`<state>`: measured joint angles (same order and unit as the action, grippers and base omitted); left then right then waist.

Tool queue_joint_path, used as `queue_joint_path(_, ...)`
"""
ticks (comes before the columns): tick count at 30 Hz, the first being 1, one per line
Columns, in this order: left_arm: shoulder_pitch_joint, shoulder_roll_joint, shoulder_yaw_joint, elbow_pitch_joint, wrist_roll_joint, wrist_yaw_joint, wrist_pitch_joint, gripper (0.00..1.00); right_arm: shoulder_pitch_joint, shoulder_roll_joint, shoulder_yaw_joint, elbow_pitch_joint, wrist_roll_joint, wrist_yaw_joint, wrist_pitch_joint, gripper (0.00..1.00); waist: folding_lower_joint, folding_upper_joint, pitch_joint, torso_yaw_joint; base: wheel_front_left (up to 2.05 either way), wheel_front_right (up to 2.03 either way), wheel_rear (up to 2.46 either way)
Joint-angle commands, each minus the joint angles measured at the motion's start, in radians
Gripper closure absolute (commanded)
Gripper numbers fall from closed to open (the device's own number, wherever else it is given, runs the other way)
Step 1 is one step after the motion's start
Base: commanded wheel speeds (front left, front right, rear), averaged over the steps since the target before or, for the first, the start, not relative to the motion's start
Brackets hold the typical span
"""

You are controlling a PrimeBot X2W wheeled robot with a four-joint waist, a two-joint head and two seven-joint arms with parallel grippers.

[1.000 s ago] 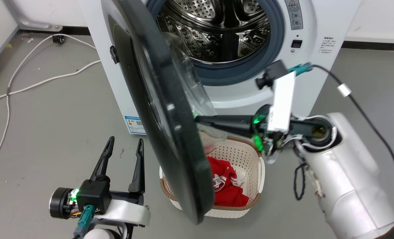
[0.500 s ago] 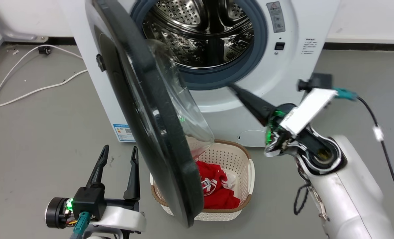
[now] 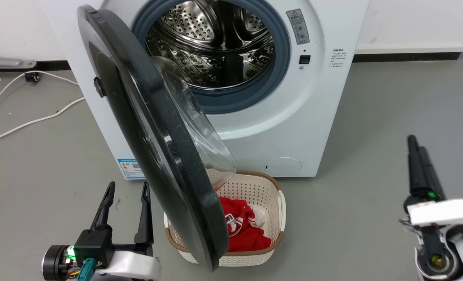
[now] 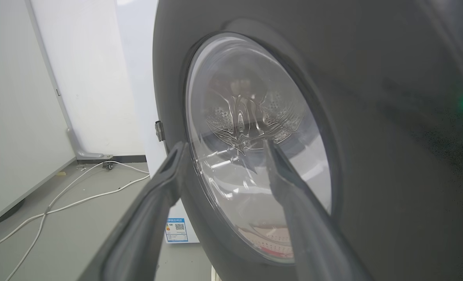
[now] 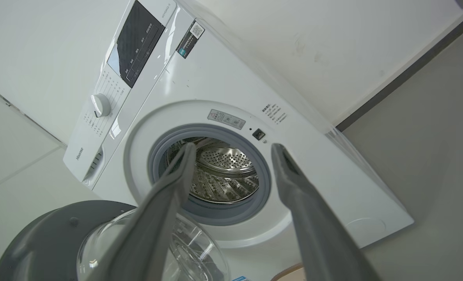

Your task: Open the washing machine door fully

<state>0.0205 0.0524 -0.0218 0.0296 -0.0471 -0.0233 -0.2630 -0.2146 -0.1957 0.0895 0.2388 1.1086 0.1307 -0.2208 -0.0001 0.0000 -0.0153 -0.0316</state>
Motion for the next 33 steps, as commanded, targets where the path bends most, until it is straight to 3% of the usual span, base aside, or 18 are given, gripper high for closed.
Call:
queue_joint_path(1,0.011,0.004,0.007,0.000,0.006,-0.001,-0.003,0.00,0.029,-0.005,-0.034,-0.006,-0.089,0.000,-0.025,0.00,0.0001,0.0000,-0.003,-0.002,0.00,0.00,0.00)
queue_joint_path(4,0.013,0.007,0.015,-0.001,0.009,-0.002,-0.003,0.00,0.070,0.020,-0.126,-0.056,-0.329,0.000,-0.043,0.00,0.0001,0.0000,-0.007,-0.004,0.00,0.00,0.00)
queue_joint_path(8,0.005,0.008,0.020,-0.003,0.012,-0.004,-0.003,0.00,0.122,0.094,-0.233,-0.234,-0.700,0.000,-0.043,0.00,0.0001,0.0000,-0.007,0.001,0.00,0.00,0.00)
queue_joint_path(11,-0.001,0.008,0.021,-0.003,0.015,-0.006,-0.003,0.00,0.166,0.120,-0.214,-0.343,-0.907,0.000,-0.044,0.00,0.0001,0.0000,-0.006,0.006,0.00,0.00,0.00)
queue_joint_path(15,-0.002,0.007,0.022,-0.003,0.020,-0.009,-0.003,0.00,0.252,0.142,-0.114,-0.372,-1.106,0.000,-0.043,0.00,0.0001,0.0000,-0.008,0.014,0.00,0.00,0.00)
queue_joint_path(22,-0.003,0.006,0.016,-0.002,0.019,-0.009,-0.003,0.00,0.278,0.147,-0.096,-0.284,-1.101,0.000,-0.042,0.00,0.0001,0.0000,-0.009,0.023,0.00,0.00,0.00)
queue_joint_path(33,-0.007,0.004,0.010,-0.002,0.015,-0.018,-0.003,0.00,0.251,0.147,-0.114,-0.243,-1.067,0.000,-0.044,0.00,0.0001,0.0000,-0.002,0.026,0.00,0.00,0.00)
